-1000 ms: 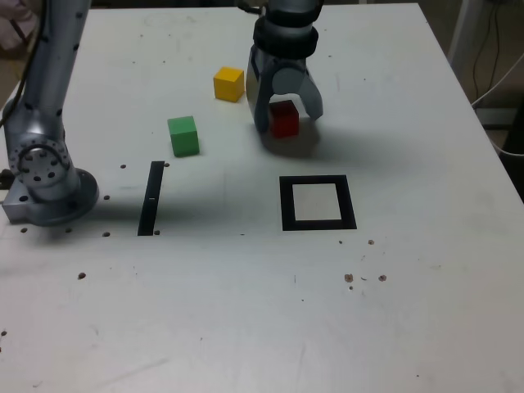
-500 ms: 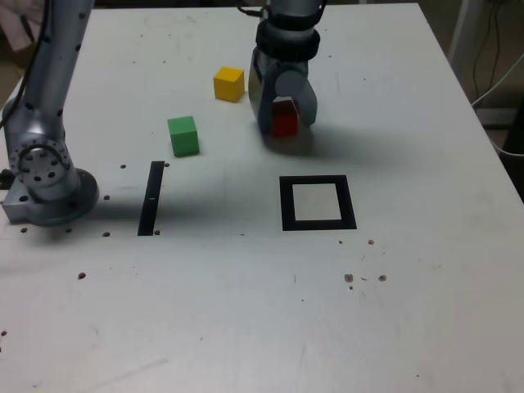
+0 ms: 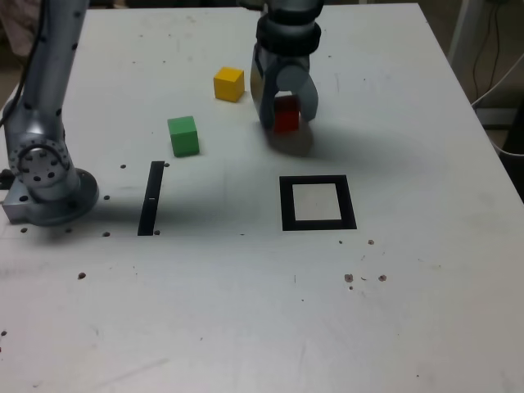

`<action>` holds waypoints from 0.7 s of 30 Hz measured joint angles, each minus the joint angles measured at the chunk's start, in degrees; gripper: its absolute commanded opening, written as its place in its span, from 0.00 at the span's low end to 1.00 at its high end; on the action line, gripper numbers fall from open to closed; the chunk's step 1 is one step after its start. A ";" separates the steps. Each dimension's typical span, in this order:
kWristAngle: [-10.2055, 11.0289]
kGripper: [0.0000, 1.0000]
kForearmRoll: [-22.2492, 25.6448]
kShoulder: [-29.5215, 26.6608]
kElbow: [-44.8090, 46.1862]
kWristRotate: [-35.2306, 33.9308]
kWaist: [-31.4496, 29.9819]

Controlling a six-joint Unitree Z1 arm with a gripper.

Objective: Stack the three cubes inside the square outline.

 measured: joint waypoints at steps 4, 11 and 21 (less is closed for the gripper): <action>-0.10 0.13 2.09 -3.06 -0.04 -1.47 -1.79; -2.74 0.13 4.82 -5.51 -0.23 -3.46 -7.61; -2.90 0.13 4.96 -5.51 -0.10 -12.97 -21.23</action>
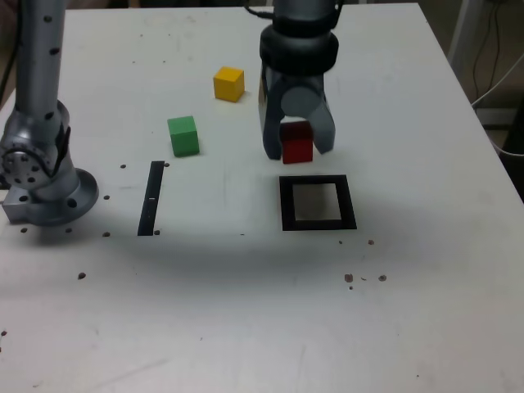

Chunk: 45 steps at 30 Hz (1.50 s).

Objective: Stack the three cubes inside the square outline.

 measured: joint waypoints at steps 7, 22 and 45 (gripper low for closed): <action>0.26 0.13 -0.14 1.72 -0.72 -3.26 -3.96; -0.24 0.15 -3.37 6.77 -1.68 -5.33 -6.86; -0.05 0.45 -3.50 8.66 -1.21 -5.23 -4.76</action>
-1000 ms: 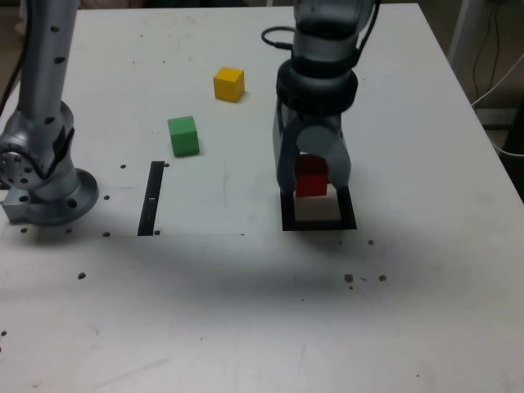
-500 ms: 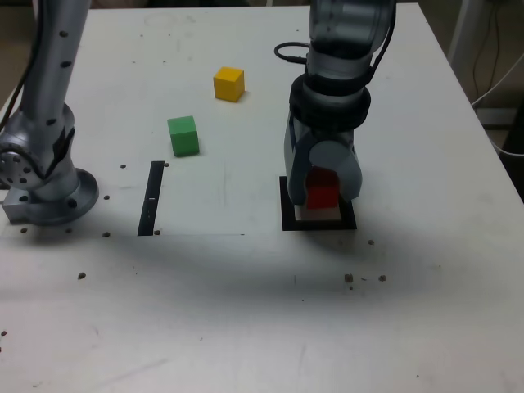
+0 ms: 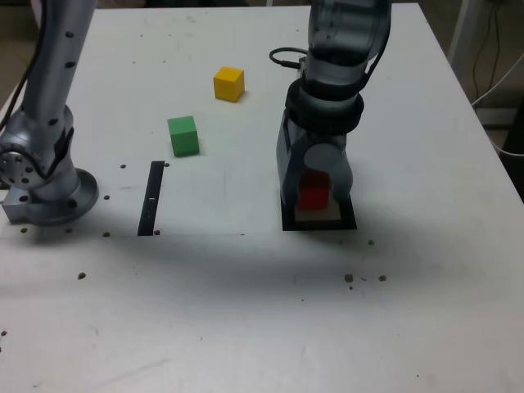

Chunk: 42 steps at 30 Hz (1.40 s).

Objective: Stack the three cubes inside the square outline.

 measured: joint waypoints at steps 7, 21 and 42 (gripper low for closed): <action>-0.10 0.63 0.04 0.00 -0.02 0.27 0.04; 1.56 0.99 -0.11 -0.32 0.26 0.14 0.04; 1.58 0.99 8.12 -9.67 -1.80 10.18 7.15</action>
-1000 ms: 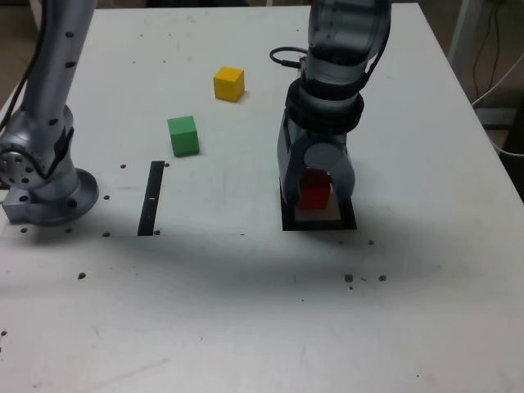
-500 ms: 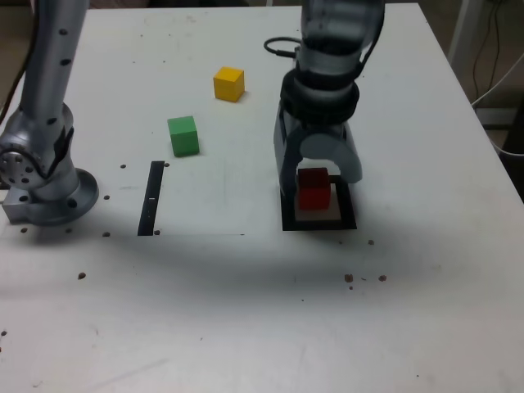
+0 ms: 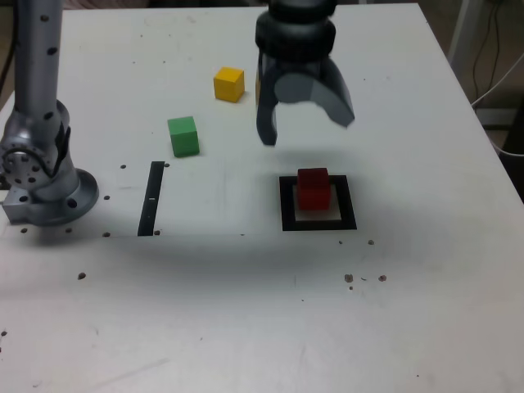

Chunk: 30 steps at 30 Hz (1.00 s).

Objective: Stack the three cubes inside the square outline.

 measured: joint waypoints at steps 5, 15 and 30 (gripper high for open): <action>0.05 0.99 1.70 -0.03 -1.50 6.08 5.89; 2.50 0.99 2.85 -0.08 -2.80 17.91 20.45; 8.66 0.99 1.80 0.02 -5.41 45.54 35.46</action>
